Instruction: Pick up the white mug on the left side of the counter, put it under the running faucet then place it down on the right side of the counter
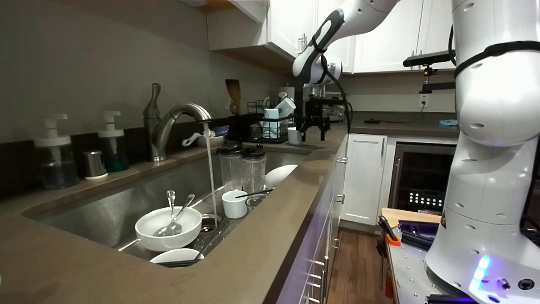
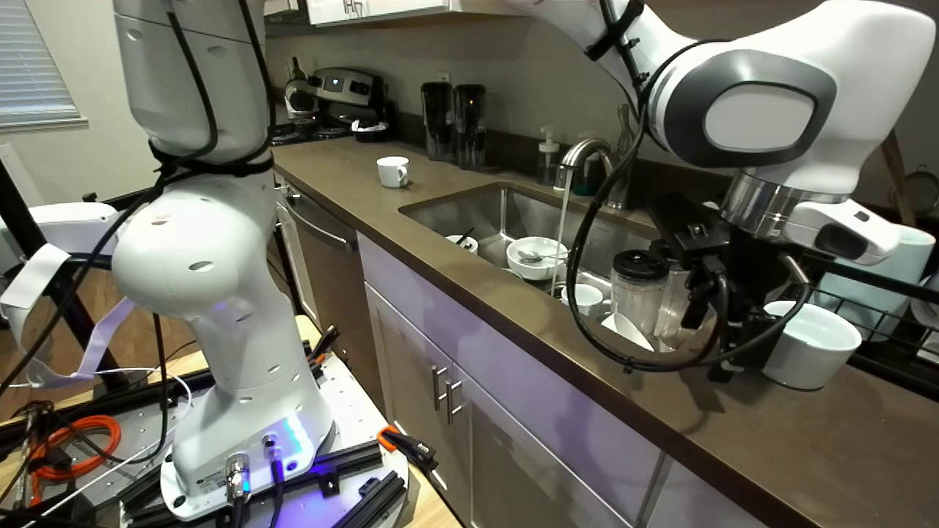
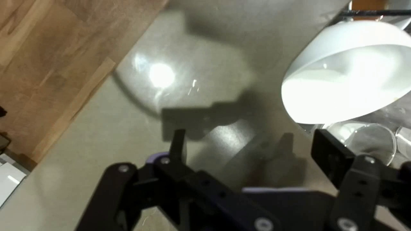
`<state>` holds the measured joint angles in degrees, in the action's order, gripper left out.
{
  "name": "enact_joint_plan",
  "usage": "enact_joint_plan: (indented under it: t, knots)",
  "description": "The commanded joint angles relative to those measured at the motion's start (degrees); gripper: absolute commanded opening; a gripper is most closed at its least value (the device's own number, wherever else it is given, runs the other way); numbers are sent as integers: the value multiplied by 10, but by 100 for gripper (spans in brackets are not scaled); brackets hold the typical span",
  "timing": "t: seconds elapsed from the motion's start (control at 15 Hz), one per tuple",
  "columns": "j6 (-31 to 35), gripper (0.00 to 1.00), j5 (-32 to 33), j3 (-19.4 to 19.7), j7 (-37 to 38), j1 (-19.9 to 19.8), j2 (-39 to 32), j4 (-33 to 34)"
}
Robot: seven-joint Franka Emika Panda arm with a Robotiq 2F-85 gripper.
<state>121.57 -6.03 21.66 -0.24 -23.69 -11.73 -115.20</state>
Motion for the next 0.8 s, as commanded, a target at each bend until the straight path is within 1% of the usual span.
enact_joint_plan:
  t: [0.0,0.33,0.53,0.73]
  knots:
    - [18,100,35,5,4,6,82,-76]
    - [36,100,34,2,-40,7,186,-161]
    - [34,100,40,-4,-72,17,248,-206]
    - [30,100,55,-17,-88,31,307,-249]
